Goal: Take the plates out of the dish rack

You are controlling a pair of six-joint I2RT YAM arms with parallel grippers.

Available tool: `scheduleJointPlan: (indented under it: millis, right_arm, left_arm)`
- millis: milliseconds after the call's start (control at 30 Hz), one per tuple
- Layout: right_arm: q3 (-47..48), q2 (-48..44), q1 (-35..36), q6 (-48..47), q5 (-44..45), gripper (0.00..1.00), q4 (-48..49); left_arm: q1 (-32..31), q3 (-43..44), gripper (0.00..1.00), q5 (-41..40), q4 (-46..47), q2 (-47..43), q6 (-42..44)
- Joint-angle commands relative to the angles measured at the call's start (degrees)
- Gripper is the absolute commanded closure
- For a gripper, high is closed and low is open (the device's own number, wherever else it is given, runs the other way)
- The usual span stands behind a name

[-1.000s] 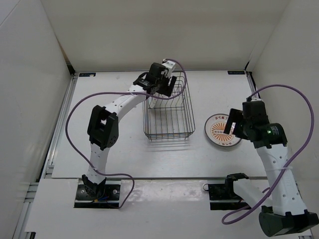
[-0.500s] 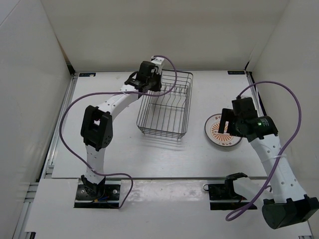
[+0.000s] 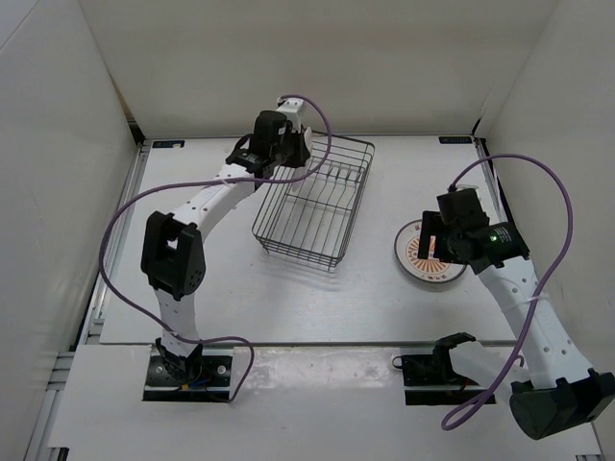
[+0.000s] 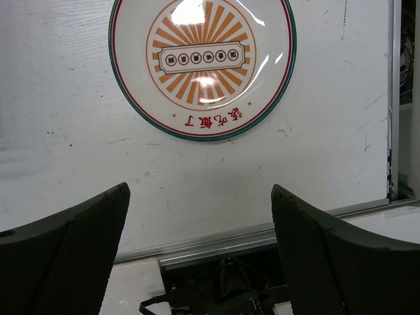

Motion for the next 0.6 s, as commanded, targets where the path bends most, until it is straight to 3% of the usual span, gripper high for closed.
scheduleJointPlan:
  millis: [0, 133, 233, 300, 400, 433, 533, 567]
  right_arm:
    - [0.13, -0.08, 0.55, -0.33, 1.49, 0.10, 0.68]
    - [-0.13, -0.17, 1.25, -0.15, 1.32, 0.10, 0.15]
    - [-0.66, -0.35, 1.52, -0.15, 1.32, 0.10, 0.06]
    - [-1.01, -0.35, 1.78, -0.15, 1.32, 0.10, 0.32]
    - [-1.01, 0.00, 2.39, -0.33, 1.14, 0.10, 0.50]
    - [-1.19, 0.00, 2.57, -0.33, 0.97, 0.10, 0.76]
    - [-1.45, 0.01, 3.10, -0.50, 1.14, 0.10, 1.11]
    - [-1.54, 0.09, 3.19, -0.50, 1.49, 0.10, 0.94]
  left_arm:
    - [-0.20, 1.19, 1.00, -0.44, 3.88, -6.96, -1.22]
    - [0.41, 7.92, 1.00, -3.16, 1.08, -8.10, 7.62]
    - [2.08, 10.67, 1.00, -9.57, -4.80, -8.19, 17.01]
    - [3.92, 10.07, 1.00, -18.27, -8.40, -9.50, 20.12]
    - [7.25, 4.55, 1.00, -25.48, -12.18, -11.09, 21.02]
    - [8.49, 1.83, 1.00, -29.67, -14.02, -12.40, 18.06]
    - [11.47, -5.64, 1.00, -32.52, -15.89, -14.94, 13.56]
    - [11.92, -13.41, 0.99, -32.44, -15.28, -15.65, 13.46]
